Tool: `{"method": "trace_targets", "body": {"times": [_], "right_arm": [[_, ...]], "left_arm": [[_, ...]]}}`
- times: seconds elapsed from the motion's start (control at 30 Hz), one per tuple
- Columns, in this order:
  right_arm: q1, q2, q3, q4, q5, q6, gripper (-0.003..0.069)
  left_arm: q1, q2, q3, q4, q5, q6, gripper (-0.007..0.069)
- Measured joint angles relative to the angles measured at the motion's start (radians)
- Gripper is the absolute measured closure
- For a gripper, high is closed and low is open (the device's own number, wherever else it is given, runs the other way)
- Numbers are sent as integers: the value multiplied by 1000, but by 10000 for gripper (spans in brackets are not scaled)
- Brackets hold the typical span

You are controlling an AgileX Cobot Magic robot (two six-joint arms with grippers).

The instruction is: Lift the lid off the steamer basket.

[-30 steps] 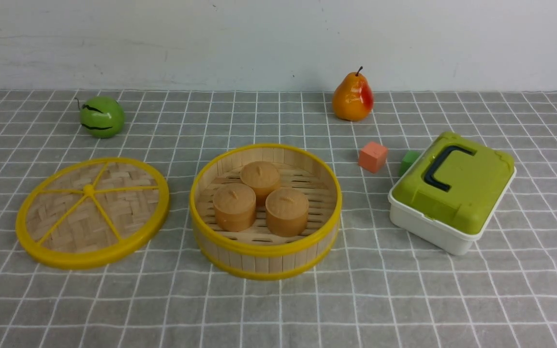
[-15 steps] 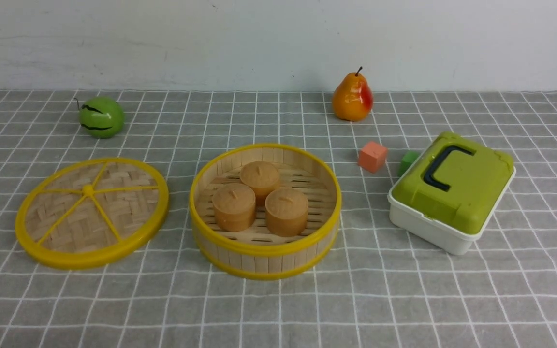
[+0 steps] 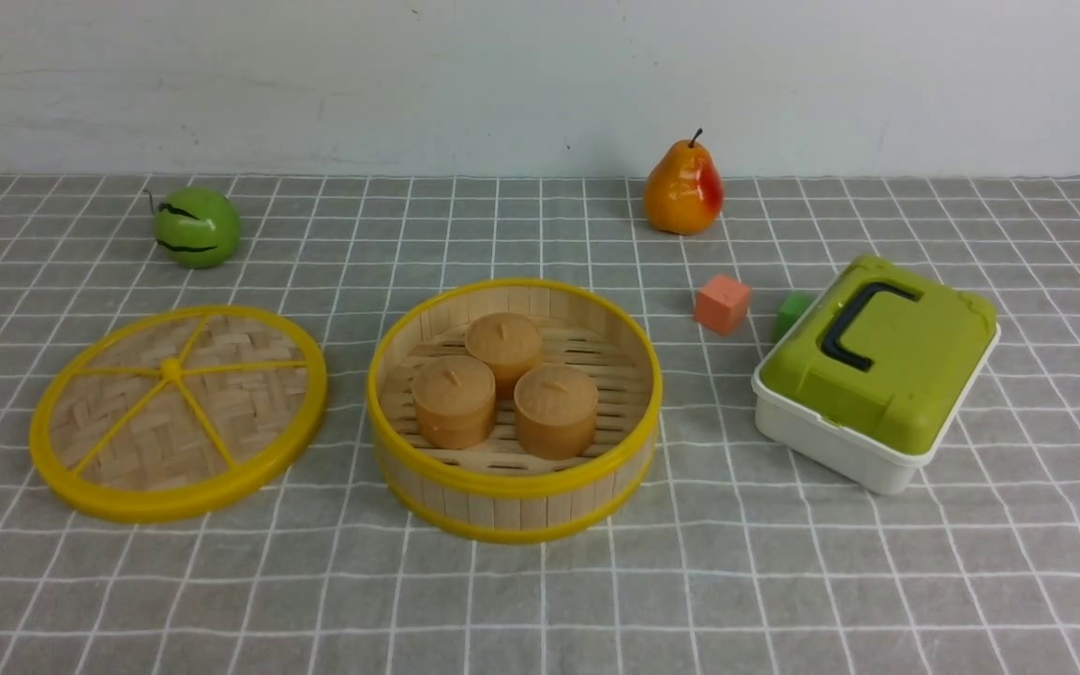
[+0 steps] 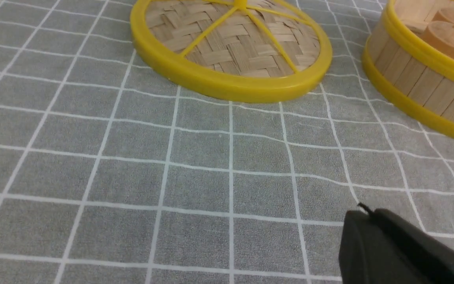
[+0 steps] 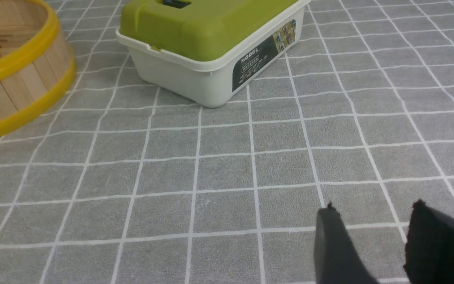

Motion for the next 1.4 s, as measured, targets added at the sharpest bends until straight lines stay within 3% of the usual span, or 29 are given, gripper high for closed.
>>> {"method": "trace_targets", "body": {"times": [0.23,1.4], "right_arm": [[0,0,0,0,0,0,417],[0,0,0,0,0,0,417]], "left_arm": [[0,0,0,-1,2,53,637],[0,0,0,-1,3,56,634]]}}
